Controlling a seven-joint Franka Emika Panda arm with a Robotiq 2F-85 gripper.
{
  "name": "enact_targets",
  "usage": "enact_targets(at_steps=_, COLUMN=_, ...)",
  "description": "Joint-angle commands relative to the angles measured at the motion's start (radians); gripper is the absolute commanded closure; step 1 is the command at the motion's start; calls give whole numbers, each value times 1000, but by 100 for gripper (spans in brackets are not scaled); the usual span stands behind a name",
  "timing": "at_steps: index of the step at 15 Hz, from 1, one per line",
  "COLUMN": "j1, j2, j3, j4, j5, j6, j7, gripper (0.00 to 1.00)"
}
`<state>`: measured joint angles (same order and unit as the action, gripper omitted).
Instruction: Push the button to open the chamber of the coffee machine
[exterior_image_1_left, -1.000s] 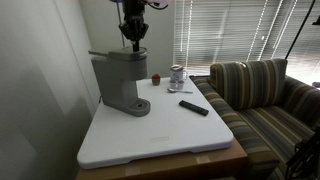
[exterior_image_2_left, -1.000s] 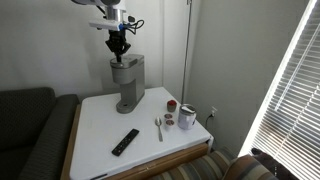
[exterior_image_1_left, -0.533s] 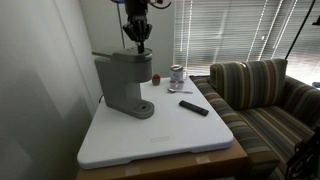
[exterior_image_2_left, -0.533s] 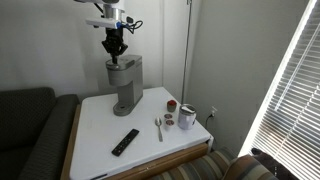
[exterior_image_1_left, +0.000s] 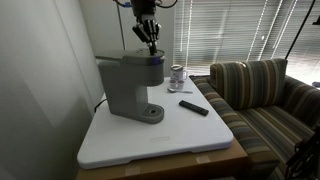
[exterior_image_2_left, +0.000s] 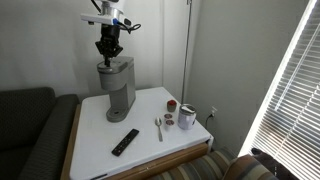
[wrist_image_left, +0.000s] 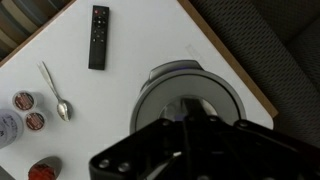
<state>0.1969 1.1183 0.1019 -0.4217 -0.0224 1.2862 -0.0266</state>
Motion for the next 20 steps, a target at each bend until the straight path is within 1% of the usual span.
enact_targets(at_steps=1, j1=-10, j2=4, j3=2, j4=-58, j5=2, j6=6, j7=-21, gripper=100)
enact_targets(at_steps=8, j1=-8, j2=2, j3=1, j4=-37, j5=3, j6=32, j7=-7, gripper=100)
enact_targets(at_steps=10, j1=-5, j2=-10, j3=0, j4=-23, j5=1, j6=21, j7=2, gripper=100)
enact_targets(at_steps=11, j1=7, j2=44, j3=-20, j4=88, j5=10, j6=-28, j7=3, gripper=100)
enact_targets(at_steps=12, j1=1, j2=-17, j3=-5, j4=-11, j5=-4, j6=14, j7=9, gripper=100)
enact_targets(at_steps=20, j1=15, j2=-70, j3=-18, j4=18, j5=-31, j6=4, j7=52, gripper=100)
